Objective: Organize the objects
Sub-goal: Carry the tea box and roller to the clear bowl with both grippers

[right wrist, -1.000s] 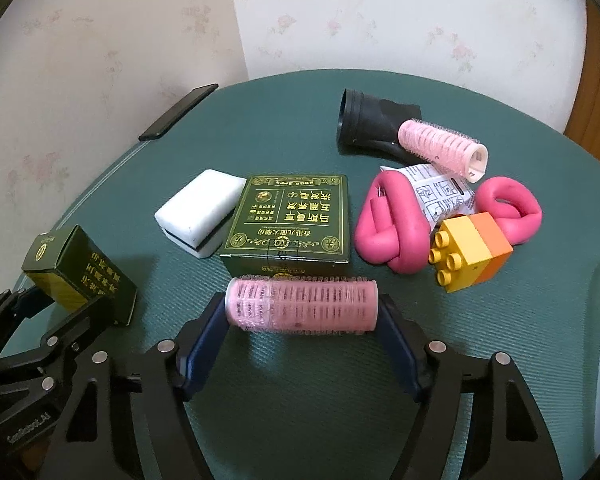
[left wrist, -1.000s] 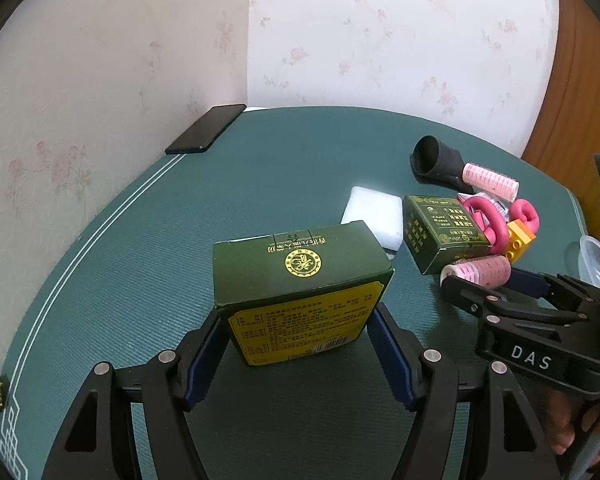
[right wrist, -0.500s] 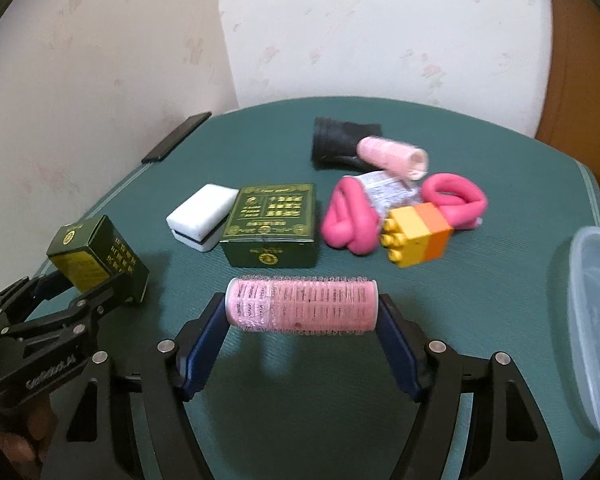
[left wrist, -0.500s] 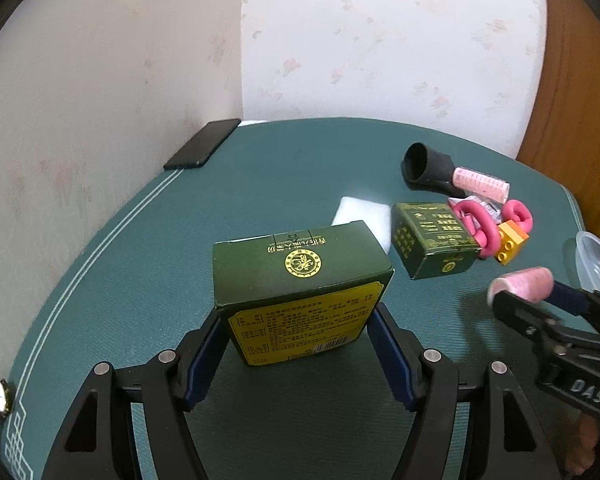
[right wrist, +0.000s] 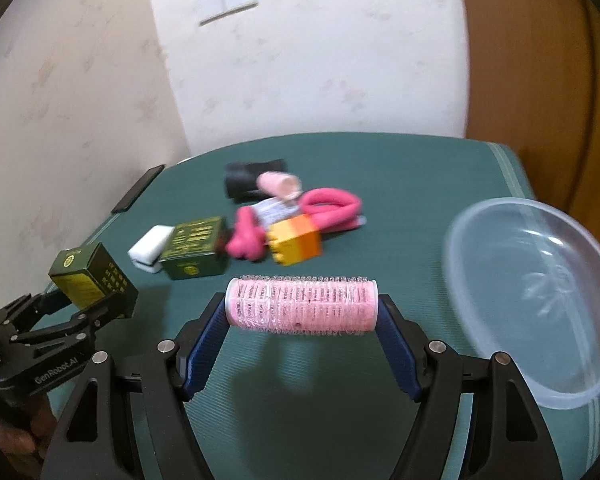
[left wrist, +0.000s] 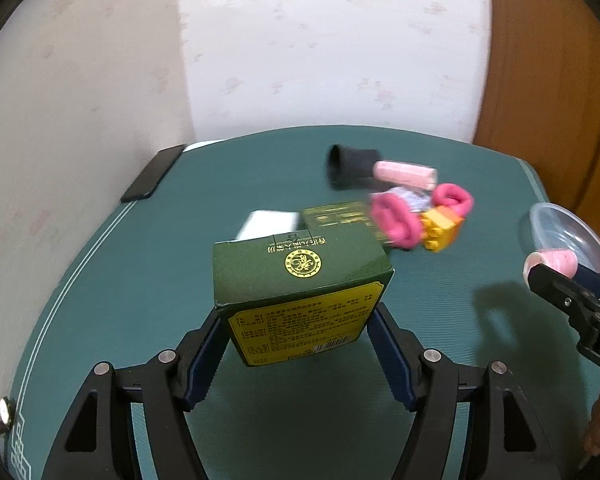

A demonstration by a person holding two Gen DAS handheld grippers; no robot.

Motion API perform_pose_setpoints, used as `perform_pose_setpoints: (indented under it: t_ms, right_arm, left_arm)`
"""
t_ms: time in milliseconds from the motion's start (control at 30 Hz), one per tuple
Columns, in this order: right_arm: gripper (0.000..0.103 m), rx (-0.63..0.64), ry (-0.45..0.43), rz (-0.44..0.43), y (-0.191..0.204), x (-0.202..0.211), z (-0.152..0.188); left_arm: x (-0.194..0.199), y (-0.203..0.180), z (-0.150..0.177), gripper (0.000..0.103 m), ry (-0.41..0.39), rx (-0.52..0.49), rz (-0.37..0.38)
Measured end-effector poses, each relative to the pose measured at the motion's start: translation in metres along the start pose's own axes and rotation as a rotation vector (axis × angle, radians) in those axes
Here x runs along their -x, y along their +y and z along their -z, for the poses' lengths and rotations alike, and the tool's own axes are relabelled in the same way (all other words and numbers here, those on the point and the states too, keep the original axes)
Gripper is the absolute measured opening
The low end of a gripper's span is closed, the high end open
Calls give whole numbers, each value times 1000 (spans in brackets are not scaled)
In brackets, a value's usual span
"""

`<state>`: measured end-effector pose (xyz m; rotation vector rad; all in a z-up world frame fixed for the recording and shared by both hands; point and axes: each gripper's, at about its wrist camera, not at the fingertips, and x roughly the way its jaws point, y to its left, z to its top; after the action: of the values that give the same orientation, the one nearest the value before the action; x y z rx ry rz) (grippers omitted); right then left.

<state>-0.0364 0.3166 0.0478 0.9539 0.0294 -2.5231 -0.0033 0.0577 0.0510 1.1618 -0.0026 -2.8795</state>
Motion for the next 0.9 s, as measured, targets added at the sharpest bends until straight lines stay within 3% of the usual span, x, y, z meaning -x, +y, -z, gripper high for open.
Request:
perform_pose_setpoints:
  t_ms: [500, 900]
  right_arm:
    - [73, -163, -63, 216, -135, 46, 5]
    - [73, -254, -73, 308, -204, 60, 13]
  left_arm:
    - [4, -113, -23, 73, 26, -193, 191]
    - [-1, -201, -46, 73, 39, -312, 382]
